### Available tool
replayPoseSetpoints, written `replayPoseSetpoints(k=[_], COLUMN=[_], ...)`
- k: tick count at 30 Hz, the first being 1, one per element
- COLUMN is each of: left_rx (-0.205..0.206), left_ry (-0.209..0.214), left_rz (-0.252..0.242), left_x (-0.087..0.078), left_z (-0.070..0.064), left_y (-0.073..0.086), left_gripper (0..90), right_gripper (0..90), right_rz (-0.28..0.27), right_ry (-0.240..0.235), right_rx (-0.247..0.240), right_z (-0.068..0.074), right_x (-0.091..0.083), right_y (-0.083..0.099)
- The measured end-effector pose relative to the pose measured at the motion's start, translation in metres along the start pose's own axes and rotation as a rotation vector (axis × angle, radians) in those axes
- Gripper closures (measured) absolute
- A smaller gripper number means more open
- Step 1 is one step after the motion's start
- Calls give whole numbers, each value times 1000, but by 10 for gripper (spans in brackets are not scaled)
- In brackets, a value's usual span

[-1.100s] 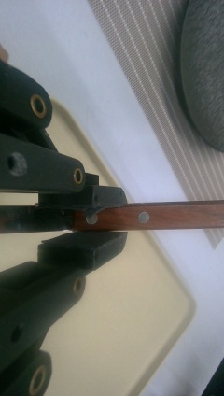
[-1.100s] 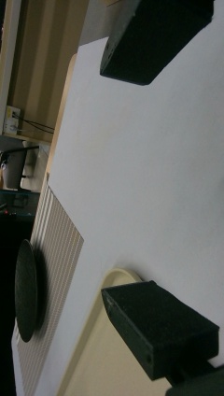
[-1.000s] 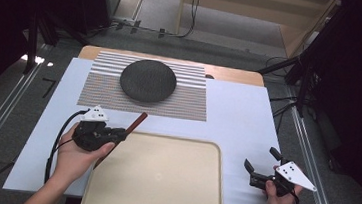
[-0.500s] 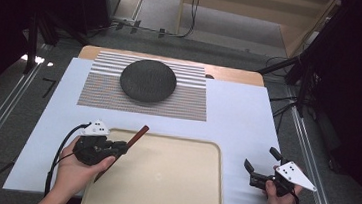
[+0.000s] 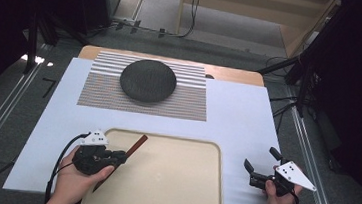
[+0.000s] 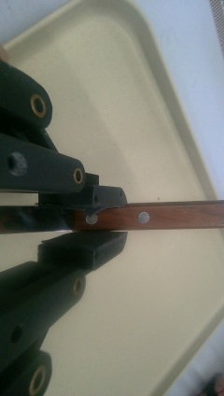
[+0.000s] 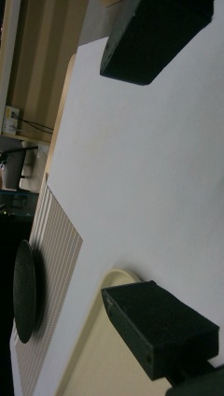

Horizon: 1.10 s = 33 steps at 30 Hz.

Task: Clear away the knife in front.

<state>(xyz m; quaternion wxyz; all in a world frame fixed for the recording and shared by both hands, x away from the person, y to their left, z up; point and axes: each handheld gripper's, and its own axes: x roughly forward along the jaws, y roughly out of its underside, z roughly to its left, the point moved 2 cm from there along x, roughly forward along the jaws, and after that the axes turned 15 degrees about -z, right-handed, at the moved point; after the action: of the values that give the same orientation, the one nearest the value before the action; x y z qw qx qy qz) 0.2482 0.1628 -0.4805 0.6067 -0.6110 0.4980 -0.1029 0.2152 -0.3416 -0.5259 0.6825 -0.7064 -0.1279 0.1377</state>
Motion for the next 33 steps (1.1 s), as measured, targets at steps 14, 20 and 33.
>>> replayPoseSetpoints(k=[14, 20, 33], left_rx=[-19, 6, 41], left_ry=[-30, -68, -105], left_rz=[31, 45, 9], left_x=[3, 6, 6], left_z=[5, 3, 3], left_y=[19, 23, 21], left_gripper=[771, 770, 750], right_gripper=[0, 0, 0], right_rz=[1, 1, 1], right_ry=[0, 0, 0], right_rx=[0, 0, 0], right_z=[0, 0, 0], right_x=[0, 0, 0], right_y=[0, 0, 0])
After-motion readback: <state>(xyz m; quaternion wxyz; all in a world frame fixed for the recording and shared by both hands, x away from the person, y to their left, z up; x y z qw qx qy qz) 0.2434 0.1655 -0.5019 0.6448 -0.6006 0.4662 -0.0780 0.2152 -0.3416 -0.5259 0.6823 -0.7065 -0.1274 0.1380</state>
